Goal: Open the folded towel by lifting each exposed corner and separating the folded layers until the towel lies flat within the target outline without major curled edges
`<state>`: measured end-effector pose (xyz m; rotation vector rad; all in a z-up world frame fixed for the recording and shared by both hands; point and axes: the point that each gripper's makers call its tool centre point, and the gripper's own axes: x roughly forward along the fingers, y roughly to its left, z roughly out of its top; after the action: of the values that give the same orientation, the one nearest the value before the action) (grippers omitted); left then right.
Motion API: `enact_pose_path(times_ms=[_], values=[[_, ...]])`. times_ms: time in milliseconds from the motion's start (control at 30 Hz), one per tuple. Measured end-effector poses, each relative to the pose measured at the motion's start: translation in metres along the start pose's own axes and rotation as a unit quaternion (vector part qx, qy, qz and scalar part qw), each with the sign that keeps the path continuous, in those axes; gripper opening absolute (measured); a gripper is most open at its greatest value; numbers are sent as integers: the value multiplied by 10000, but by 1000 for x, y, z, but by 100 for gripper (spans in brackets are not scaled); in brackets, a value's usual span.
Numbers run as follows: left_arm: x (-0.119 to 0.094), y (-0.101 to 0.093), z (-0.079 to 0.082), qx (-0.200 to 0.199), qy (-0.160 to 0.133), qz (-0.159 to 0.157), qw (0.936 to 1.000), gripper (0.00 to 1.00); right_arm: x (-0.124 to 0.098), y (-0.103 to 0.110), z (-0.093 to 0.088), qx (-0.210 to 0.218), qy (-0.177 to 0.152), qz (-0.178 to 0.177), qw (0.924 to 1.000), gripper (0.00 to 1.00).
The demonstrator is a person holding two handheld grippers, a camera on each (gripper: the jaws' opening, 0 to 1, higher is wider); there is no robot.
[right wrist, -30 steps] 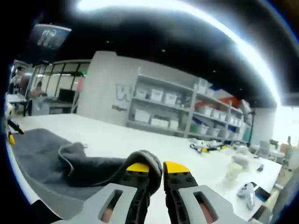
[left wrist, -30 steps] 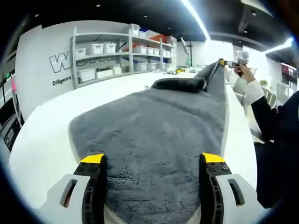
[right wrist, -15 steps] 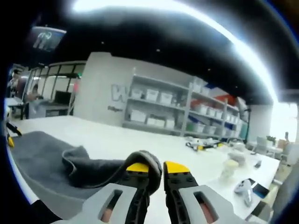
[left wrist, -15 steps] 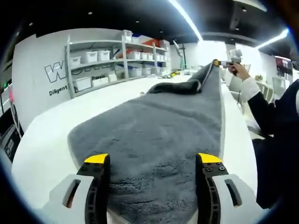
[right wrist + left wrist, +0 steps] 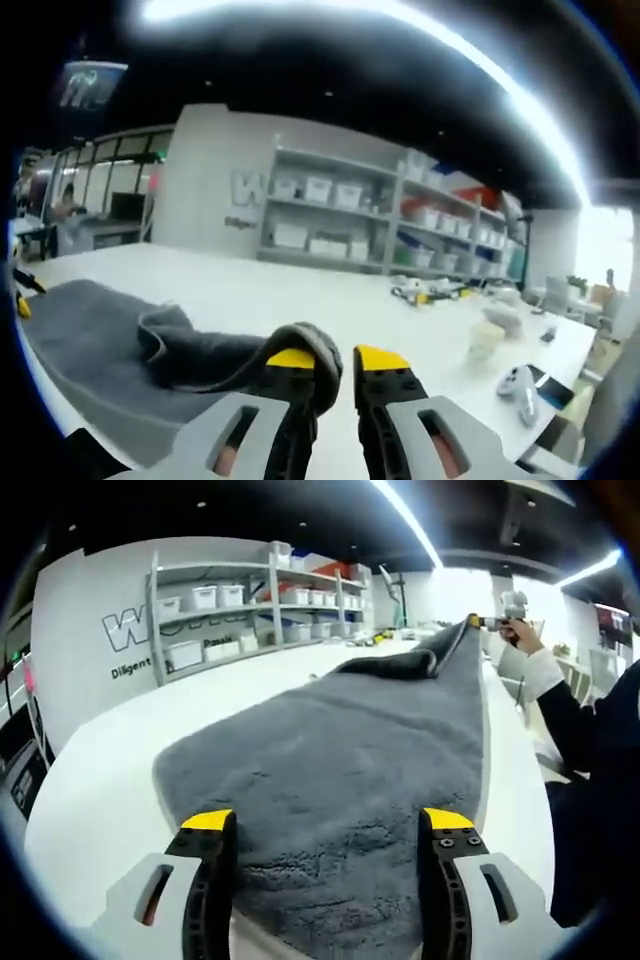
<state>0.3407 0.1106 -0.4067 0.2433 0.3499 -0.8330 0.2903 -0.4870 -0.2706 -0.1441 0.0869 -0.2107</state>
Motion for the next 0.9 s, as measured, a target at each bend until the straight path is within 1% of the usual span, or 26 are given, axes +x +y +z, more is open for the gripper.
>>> enact_pose_path(times_ms=[267,367,433,567,733,833,900], values=[[0,3,-2,-47,43,14,10000,72,1,-8,-24,2,424,105,9990,6],[0,-1,-6,-89,147,-96,9998,70,2,-9,-30,23,521,158,9985,6],[1,-3,-7,-190,152,-144,9996,69,3,-8,-35,-2,630,222,9978,6],[1,-2,-7,-206,153,-133,9996,69,3,-6,-49,-162,904,296,9953,6],[1,-1,-7,-215,147,-141,9996,68,-2,-10,-62,-119,1119,343,9931,6],[2,-1,-7,-214,146,-136,9996,68,-4,-14,-74,-145,1368,324,9900,6],[2,-1,-7,-209,148,-129,9996,68,-5,-13,-80,-136,1482,362,9882,6]])
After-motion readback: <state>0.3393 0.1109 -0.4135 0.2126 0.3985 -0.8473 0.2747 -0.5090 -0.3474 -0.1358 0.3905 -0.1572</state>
